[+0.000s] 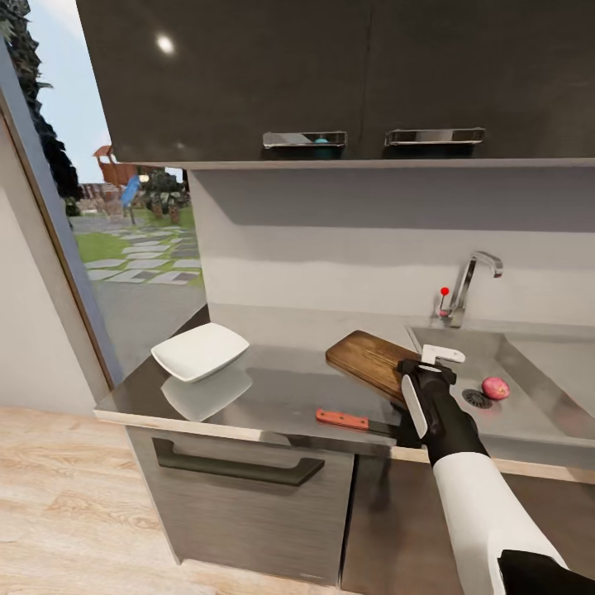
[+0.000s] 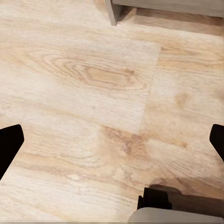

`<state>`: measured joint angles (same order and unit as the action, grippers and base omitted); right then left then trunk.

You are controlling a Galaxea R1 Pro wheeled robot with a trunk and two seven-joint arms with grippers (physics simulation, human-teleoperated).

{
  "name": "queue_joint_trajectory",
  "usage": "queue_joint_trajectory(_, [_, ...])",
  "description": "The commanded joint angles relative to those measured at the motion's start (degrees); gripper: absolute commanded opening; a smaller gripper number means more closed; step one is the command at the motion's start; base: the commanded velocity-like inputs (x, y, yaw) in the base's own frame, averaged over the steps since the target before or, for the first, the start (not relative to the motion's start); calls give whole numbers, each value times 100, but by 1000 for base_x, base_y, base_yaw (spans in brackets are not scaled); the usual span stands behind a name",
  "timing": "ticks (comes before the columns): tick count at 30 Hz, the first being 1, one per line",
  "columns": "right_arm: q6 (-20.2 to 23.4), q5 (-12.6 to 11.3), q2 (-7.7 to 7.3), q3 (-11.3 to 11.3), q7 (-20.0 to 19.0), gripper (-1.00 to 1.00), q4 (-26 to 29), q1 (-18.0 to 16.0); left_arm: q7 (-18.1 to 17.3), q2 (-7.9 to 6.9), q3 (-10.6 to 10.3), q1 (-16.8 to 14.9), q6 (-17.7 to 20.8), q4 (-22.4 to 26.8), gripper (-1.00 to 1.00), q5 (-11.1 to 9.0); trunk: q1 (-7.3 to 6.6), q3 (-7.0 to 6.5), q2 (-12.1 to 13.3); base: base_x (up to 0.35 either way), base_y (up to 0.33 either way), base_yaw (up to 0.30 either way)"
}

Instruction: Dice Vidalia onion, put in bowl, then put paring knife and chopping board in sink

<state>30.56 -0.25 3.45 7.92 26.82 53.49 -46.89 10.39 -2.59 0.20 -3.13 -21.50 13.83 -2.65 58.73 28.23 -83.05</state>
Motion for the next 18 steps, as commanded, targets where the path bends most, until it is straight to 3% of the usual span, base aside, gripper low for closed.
queue_joint_trajectory(1, [29, -2, 5, 8, 13, 100, 9, -4, 1, 2, -1, -3, -20, -16, 100, -26, 0, 6, -3, 0, 0, 0])
queue_joint_trajectory(18, [29, -7, 7, 8, 11, 100, 4, 5, -2, 4, 0, -3, -28, -38, 100, -17, 0, 6, -3, 0, -33, 0])
